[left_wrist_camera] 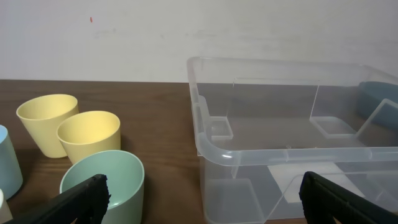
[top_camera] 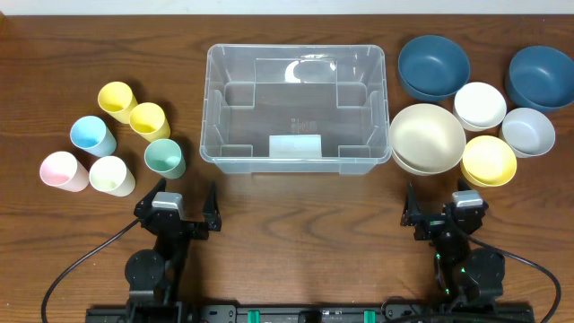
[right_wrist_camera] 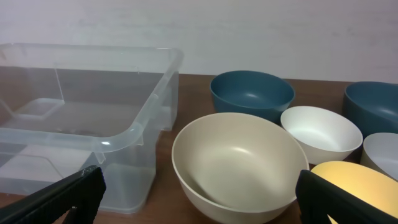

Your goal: Pack container

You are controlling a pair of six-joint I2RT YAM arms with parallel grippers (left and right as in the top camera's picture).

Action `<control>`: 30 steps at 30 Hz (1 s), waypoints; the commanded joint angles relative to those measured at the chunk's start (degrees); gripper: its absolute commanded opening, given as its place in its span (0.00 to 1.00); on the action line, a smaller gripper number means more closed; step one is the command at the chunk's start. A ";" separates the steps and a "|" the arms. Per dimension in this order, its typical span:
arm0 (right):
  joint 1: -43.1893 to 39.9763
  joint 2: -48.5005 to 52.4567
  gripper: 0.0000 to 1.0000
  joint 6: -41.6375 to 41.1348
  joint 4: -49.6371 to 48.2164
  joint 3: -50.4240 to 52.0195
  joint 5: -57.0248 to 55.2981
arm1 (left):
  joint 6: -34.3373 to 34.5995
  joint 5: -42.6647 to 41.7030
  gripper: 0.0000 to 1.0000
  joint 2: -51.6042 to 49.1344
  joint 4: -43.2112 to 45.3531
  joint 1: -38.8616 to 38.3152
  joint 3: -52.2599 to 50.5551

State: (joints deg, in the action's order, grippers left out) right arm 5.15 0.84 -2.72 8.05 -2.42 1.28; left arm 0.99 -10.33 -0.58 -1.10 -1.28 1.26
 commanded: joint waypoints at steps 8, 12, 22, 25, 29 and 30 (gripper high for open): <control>0.48 -0.46 0.99 0.63 -0.37 0.35 -1.90 | -0.98 -0.83 0.98 0.31 -1.92 0.24 -1.03; 0.50 -0.46 0.99 -1.16 -0.15 0.17 -1.84 | -0.98 -0.83 0.98 0.31 -1.90 0.24 -1.03; -2.10 8.39 0.99 -2.54 0.15 -20.85 -9.22 | -0.98 -0.83 0.98 0.31 -1.90 0.24 -1.03; -4.31 20.22 0.99 -2.56 6.62 -31.82 -8.24 | -0.98 -0.83 0.98 0.31 -1.90 0.24 -1.03; -8.00 40.98 0.99 -2.54 21.40 -50.58 -1.11 | -0.98 -0.83 0.98 0.31 -1.90 0.24 -1.03; -9.01 46.45 0.99 -2.54 26.01 -55.95 1.77 | -0.96 -0.81 0.98 0.31 -1.90 0.24 -1.03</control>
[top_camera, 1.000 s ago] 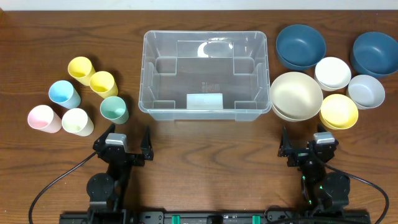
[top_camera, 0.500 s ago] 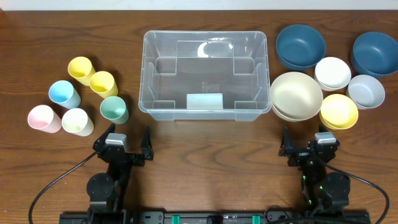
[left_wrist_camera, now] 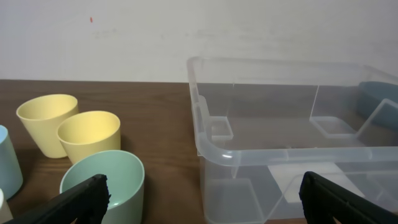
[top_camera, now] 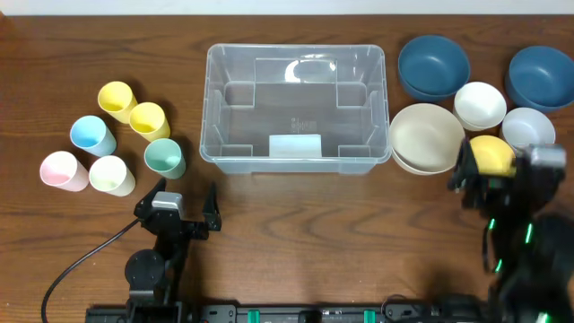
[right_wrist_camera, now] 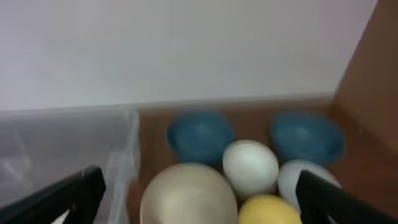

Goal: Pack container
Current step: 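Reach the right gripper to the large cream bowl and grasp its rim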

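Note:
The clear plastic container (top_camera: 294, 108) stands empty at mid-table, also in the left wrist view (left_wrist_camera: 292, 143) and blurred in the right wrist view (right_wrist_camera: 62, 149). To its right are the bowls: cream (top_camera: 426, 136), yellow (top_camera: 489, 152), white (top_camera: 479, 103), grey (top_camera: 529, 126) and two dark blue (top_camera: 433, 65). My right gripper (top_camera: 493, 179) hangs open, raised above the yellow bowl (right_wrist_camera: 267, 210) and cream bowl (right_wrist_camera: 186, 196), holding nothing. My left gripper (top_camera: 184, 211) rests open near the table's front, just before the green cup (left_wrist_camera: 102, 180).
Several cups stand left of the container: two yellow (top_camera: 117, 97), blue (top_camera: 91, 135), pink (top_camera: 63, 170), cream (top_camera: 111, 175) and green (top_camera: 164, 157). The second dark blue bowl (top_camera: 540, 76) sits at the far right edge.
My right gripper has risen from the table's front edge and now hangs higher, over the yellow bowl, still open. The left arm, the bowls, the cups and the container have not moved.

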You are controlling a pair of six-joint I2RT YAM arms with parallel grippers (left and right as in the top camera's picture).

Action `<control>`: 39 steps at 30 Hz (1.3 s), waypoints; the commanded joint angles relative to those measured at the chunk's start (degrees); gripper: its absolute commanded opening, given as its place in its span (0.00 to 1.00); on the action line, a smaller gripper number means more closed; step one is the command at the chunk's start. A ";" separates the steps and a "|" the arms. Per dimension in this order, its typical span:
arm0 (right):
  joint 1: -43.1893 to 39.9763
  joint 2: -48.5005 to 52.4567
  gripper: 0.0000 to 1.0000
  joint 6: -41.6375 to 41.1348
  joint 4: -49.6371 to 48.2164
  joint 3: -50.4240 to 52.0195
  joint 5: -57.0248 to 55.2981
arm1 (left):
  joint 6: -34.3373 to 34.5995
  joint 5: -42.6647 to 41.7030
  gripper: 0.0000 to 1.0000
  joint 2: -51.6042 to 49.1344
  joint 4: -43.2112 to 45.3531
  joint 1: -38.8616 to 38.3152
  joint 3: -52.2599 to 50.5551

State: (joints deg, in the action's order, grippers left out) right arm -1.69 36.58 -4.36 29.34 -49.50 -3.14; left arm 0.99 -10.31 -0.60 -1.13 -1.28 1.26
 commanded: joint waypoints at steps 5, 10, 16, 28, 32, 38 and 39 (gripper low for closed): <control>-3.58 30.53 0.99 -0.96 22.73 -27.32 13.77 | -0.98 -0.85 0.98 0.33 -1.88 0.24 -1.03; -3.56 41.83 0.99 1.14 28.87 -30.05 24.33 | -0.98 -0.85 0.98 0.33 -1.88 0.24 -1.03; -4.50 48.17 0.99 -8.07 29.64 -30.05 18.60 | -0.98 -0.85 0.98 0.33 -1.88 0.24 -1.03; -5.53 50.14 0.99 -44.46 29.03 -21.59 -3.96 | -0.98 -0.85 0.98 0.33 -1.88 0.24 -1.03; -5.49 50.60 0.99 -44.94 23.17 -13.88 -3.50 | -0.98 -0.85 0.98 0.33 -1.88 0.24 -1.03; -5.49 50.60 0.96 -44.83 16.22 -8.11 -3.54 | -0.98 -0.85 0.98 0.33 -1.88 0.24 -1.03; -5.42 50.60 0.95 -44.76 14.78 -7.17 -3.52 | -0.98 -0.85 0.98 0.33 -1.88 0.24 -1.03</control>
State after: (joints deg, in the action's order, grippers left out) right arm -7.05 87.29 -47.64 46.02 -58.13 -5.06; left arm 0.99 -10.33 -0.60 -1.13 -1.28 1.26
